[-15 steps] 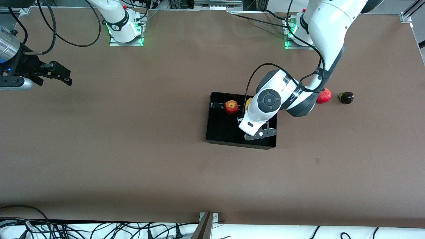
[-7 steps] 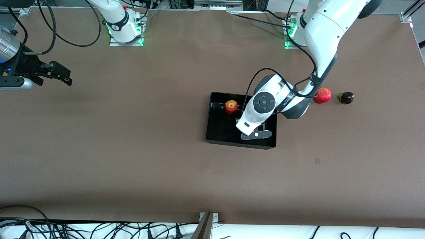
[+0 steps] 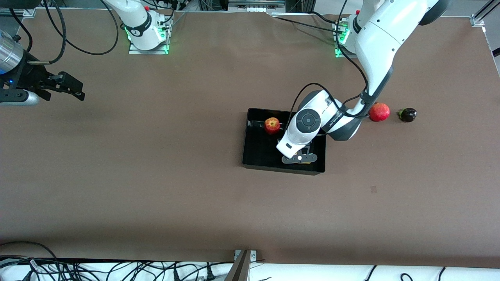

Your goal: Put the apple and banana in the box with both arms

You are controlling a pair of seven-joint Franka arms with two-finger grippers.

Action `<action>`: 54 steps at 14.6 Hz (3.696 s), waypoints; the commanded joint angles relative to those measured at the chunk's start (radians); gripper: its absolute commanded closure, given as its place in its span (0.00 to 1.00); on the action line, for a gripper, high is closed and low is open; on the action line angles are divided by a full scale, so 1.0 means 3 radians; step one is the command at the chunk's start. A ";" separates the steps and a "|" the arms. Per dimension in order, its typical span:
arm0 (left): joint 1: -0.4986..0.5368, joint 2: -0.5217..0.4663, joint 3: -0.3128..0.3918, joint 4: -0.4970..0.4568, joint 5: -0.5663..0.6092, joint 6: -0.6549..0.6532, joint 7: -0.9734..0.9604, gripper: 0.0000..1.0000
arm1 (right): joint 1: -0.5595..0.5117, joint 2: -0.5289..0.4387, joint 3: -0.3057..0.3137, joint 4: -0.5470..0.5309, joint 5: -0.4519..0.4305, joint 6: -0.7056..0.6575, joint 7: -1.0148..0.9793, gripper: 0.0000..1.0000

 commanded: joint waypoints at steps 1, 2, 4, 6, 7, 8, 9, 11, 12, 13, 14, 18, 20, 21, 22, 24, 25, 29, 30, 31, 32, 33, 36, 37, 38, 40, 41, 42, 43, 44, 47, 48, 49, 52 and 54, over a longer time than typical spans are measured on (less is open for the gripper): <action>0.0037 0.0002 -0.0030 -0.0042 0.0096 0.0073 0.0044 0.77 | -0.0047 0.0024 0.0031 0.0075 -0.0021 -0.0046 -0.0054 0.00; 0.0042 0.0002 -0.0030 -0.0042 0.0101 0.0073 0.0044 0.69 | -0.0052 0.0024 0.0031 0.0075 -0.0021 -0.0046 -0.0054 0.00; 0.0047 0.0002 -0.0035 -0.0043 0.0096 0.0063 0.0029 0.39 | -0.0047 0.0024 0.0031 0.0075 -0.0021 -0.0046 -0.0054 0.00; 0.0052 -0.0018 -0.0035 -0.0037 0.0096 0.0042 0.0008 0.00 | -0.0047 0.0024 0.0031 0.0075 -0.0021 -0.0046 -0.0054 0.00; 0.0057 -0.0033 -0.0035 -0.0027 0.0096 0.0037 -0.0002 0.00 | -0.0047 0.0024 0.0031 0.0075 -0.0021 -0.0046 -0.0054 0.00; 0.0068 -0.0074 -0.0035 -0.0017 0.0091 -0.0003 -0.0007 0.00 | -0.0052 0.0024 0.0031 0.0075 -0.0021 -0.0046 -0.0054 0.00; 0.0078 -0.0145 -0.0040 0.0013 0.0066 -0.0181 0.0013 0.00 | -0.0052 0.0024 0.0031 0.0075 -0.0021 -0.0046 -0.0054 0.00; 0.0159 -0.0324 -0.0086 0.0121 0.0025 -0.0569 0.0023 0.00 | -0.0047 0.0024 0.0031 0.0075 -0.0021 -0.0046 -0.0054 0.00; 0.0225 -0.0421 -0.0142 0.0182 -0.0041 -0.0769 0.0034 0.00 | -0.0047 0.0024 0.0031 0.0075 -0.0021 -0.0046 -0.0054 0.00; 0.0282 -0.0523 -0.0178 0.0248 -0.0072 -0.0948 0.0120 0.00 | -0.0052 0.0024 0.0031 0.0075 -0.0021 -0.0046 -0.0054 0.00; 0.0323 -0.0626 -0.0183 0.0320 -0.0179 -0.1142 0.0272 0.00 | -0.0052 0.0024 0.0031 0.0075 -0.0021 -0.0046 -0.0054 0.00; 0.0578 -0.1116 -0.0163 0.0586 -0.0563 -0.1909 0.0856 0.00 | -0.0052 0.0024 0.0031 0.0075 -0.0021 -0.0046 -0.0054 0.00; 0.0737 -0.1408 -0.0153 0.0587 -0.0655 -0.2135 0.1060 0.00 | -0.0052 0.0024 0.0031 0.0075 -0.0021 -0.0046 -0.0054 0.00; 0.0758 -0.1561 -0.0087 0.0566 -0.0660 -0.2262 0.1153 0.00 | -0.0052 0.0024 0.0031 0.0075 -0.0021 -0.0046 -0.0054 0.00; 0.0758 -0.1679 0.0076 0.0561 -0.0676 -0.2355 0.1285 0.00 | -0.0052 0.0024 0.0031 0.0075 -0.0021 -0.0046 -0.0054 0.00; 0.0758 -0.1924 0.0413 0.0561 -0.0793 -0.2513 0.1739 0.00 | -0.0052 0.0024 0.0031 0.0075 -0.0021 -0.0046 -0.0054 0.00; 0.0758 -0.2032 0.0602 0.0541 -0.0844 -0.2626 0.1979 0.00 | -0.0052 0.0024 0.0031 0.0075 -0.0021 -0.0046 -0.0054 0.00; 0.0758 -0.2319 0.0997 0.0535 -0.0850 -0.2831 0.2636 0.00 | -0.0052 0.0024 0.0031 0.0075 -0.0021 -0.0041 -0.0054 0.00; 0.0758 -0.2355 0.1048 0.0535 -0.0855 -0.2826 0.2646 0.00 | -0.0052 0.0024 0.0031 0.0075 -0.0021 -0.0046 -0.0054 0.00; 0.0758 -0.2395 0.1069 0.0540 -0.0850 -0.2816 0.2652 0.00 | -0.0052 0.0024 0.0031 0.0075 -0.0021 -0.0046 -0.0054 0.00; 0.0758 -0.2446 0.1100 0.0546 -0.0850 -0.2796 0.2677 0.00 | -0.0052 0.0024 0.0031 0.0075 -0.0021 -0.0046 -0.0054 0.00; 0.0763 -0.2457 0.1105 0.0551 -0.0850 -0.2796 0.2789 0.00 | -0.0052 0.0024 0.0031 0.0075 -0.0021 -0.0046 -0.0054 0.00; 0.0839 -0.2462 0.1187 0.0546 -0.0976 -0.2765 0.3106 0.00 | -0.0052 0.0024 0.0031 0.0075 -0.0021 -0.0046 -0.0054 0.00; 0.0895 -0.2462 0.1187 0.0541 -0.1074 -0.2654 0.3122 0.00 | -0.0052 0.0024 0.0031 0.0075 -0.0021 -0.0046 -0.0054 0.00; 0.0901 -0.2478 0.1187 0.0535 -0.1090 -0.2571 0.3127 0.00 | -0.0052 0.0024 0.0031 0.0075 -0.0021 -0.0046 -0.0054 0.00; 0.0891 -0.2493 0.1177 0.0530 -0.1095 -0.2530 0.3102 0.00 | -0.0052 0.0024 0.0031 0.0075 -0.0021 -0.0046 -0.0054 0.00; 0.0866 -0.2508 0.1162 0.0530 -0.1125 -0.2535 0.3076 0.00 | -0.0052 0.0024 0.0031 0.0075 -0.0021 -0.0041 -0.0054 0.00; 0.0810 -0.2554 0.1146 0.0520 -0.1136 -0.2565 0.3031 0.00 | -0.0052 0.0024 0.0031 0.0075 -0.0021 -0.0041 -0.0054 0.00; 0.0733 -0.2595 0.1146 0.0480 -0.1136 -0.2565 0.2959 0.00 | -0.0052 0.0024 0.0031 0.0075 -0.0021 -0.0046 -0.0054 0.00; 0.0707 -0.2610 0.1146 0.0464 -0.1136 -0.2571 0.2923 0.00 | -0.0052 0.0024 0.0031 0.0075 -0.0021 -0.0041 -0.0054 0.00; 0.0539 -0.2692 0.1227 0.0403 -0.1121 -0.2581 0.2912 0.00 | -0.0047 0.0024 0.0031 0.0075 -0.0021 -0.0046 -0.0054 0.00; 0.0412 -0.2728 0.1380 0.0372 -0.1111 -0.2586 0.2912 0.00 | -0.0047 0.0024 0.0031 0.0075 -0.0021 -0.0046 -0.0054 0.00; 0.0334 -0.2738 0.1472 0.0367 -0.1110 -0.2601 0.2912 0.00 | -0.0052 0.0024 0.0031 0.0075 -0.0021 -0.0046 -0.0054 0.00; 0.0323 -0.2733 0.1484 0.0372 -0.1110 -0.2632 0.2912 0.00 | -0.0052 0.0024 0.0031 0.0075 -0.0021 -0.0046 -0.0054 0.00; 0.0323 -0.2733 0.1484 0.0372 -0.1110 -0.2632 0.2912 0.00 | -0.0052 0.0024 0.0031 0.0075 -0.0021 -0.0046 -0.0054 0.00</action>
